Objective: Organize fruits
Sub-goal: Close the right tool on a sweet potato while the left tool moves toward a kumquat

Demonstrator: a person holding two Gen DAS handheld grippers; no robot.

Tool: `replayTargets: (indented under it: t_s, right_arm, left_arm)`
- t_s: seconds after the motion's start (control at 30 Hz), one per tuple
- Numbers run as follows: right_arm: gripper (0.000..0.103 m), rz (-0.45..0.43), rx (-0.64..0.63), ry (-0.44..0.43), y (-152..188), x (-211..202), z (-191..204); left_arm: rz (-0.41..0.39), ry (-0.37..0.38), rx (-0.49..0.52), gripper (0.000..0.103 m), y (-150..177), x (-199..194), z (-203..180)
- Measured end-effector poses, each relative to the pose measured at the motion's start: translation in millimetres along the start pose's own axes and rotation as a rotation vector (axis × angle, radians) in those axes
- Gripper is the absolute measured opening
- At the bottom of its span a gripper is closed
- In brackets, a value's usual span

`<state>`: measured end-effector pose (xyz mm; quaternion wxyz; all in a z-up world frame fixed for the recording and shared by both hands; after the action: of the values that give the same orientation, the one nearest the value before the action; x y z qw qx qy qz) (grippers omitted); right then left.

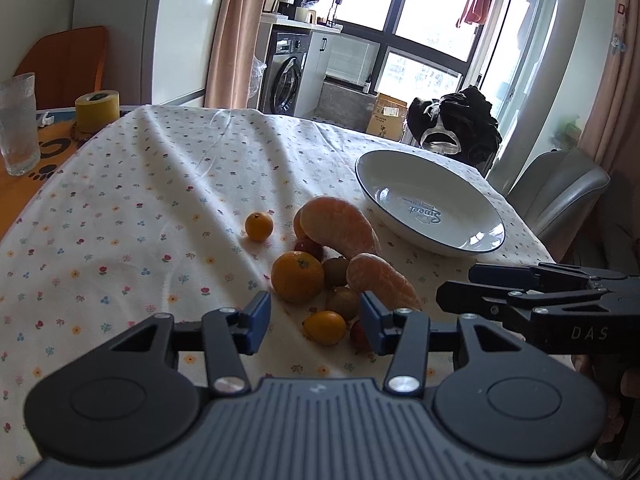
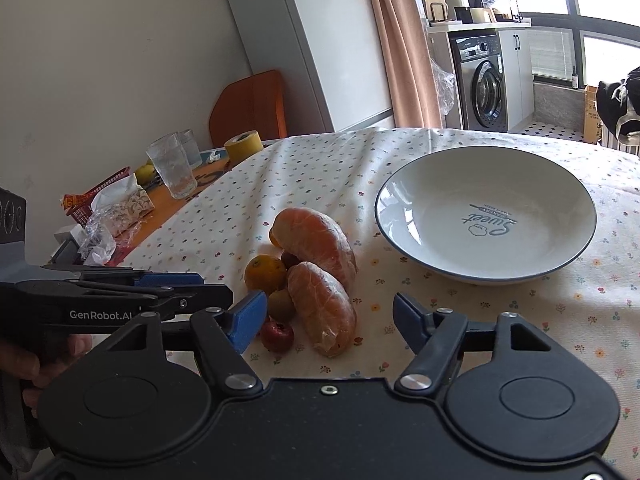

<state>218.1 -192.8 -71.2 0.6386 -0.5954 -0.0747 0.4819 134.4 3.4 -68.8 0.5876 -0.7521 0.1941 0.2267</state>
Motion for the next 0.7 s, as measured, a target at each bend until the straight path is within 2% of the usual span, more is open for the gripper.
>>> replayTargets:
  t_s: [0.27, 0.57, 0.7]
  right_arm:
    - [0.068, 0.054, -0.013, -0.016, 7, 21, -4]
    - [0.067, 0.074, -0.023, -0.033, 8, 37, 2]
    - [0.063, 0.089, -0.036, -0.033, 9, 44, 5]
  left_arm:
    - [0.050, -0.001, -0.040, 0.040, 7, 23, 10]
    - [0.038, 0.023, -0.063, 0.040, 5, 29, 17]
    - [0.041, 0.038, -0.061, 0.032, 3, 27, 16]
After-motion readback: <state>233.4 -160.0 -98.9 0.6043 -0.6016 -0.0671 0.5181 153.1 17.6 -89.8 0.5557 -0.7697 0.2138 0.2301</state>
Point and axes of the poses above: each gripper's, at about its wrist camera, not at the fingertips, and x roughly the way its jaws point, z to its left, y to its underside, the point moved 2 cm from there along x, roughly the way its jaws point, and after that the axes turned 5 degrees about -z, right-handed, at the moved point
